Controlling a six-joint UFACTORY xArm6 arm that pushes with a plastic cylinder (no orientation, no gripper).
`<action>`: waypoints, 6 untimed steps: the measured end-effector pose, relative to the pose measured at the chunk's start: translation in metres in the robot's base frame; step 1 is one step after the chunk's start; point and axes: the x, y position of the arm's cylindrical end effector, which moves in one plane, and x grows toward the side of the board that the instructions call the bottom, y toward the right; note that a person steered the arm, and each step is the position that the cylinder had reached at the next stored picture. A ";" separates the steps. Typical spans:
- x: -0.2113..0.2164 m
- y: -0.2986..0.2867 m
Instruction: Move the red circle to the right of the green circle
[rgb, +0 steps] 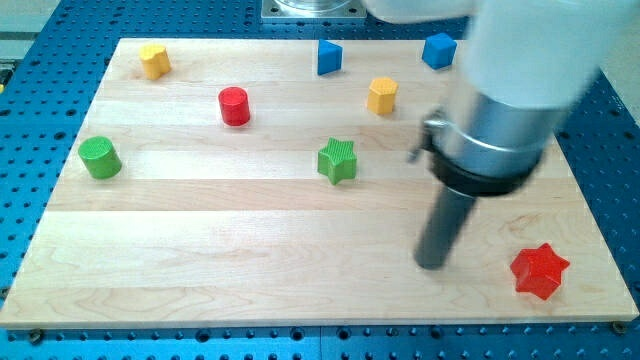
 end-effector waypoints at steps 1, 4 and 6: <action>-0.032 0.035; -0.161 -0.011; -0.198 -0.123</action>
